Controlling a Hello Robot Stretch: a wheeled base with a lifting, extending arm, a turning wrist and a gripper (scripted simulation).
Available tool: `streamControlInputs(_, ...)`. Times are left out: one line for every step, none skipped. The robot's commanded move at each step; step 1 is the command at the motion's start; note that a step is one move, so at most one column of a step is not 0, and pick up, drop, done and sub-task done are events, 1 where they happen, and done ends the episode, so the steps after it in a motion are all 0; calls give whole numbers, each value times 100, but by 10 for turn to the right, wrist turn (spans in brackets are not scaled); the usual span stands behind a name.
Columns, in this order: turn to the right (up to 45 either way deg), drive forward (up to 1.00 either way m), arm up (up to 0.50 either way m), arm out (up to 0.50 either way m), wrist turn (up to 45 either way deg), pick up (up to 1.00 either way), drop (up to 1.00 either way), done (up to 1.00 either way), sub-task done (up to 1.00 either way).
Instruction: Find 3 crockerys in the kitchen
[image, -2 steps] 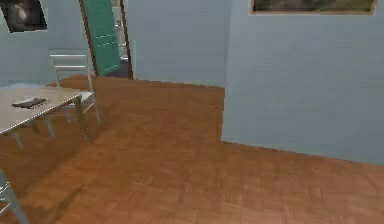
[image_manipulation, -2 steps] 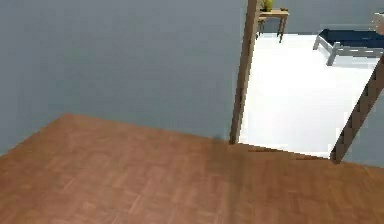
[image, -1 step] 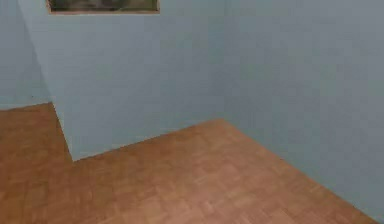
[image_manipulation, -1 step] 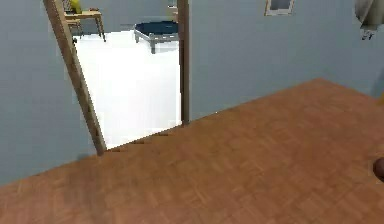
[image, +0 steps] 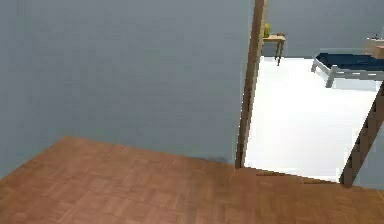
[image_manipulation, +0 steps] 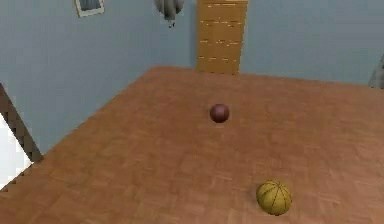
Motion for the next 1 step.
streamControlInputs(300,0,0,0,0,0,0,0,0)
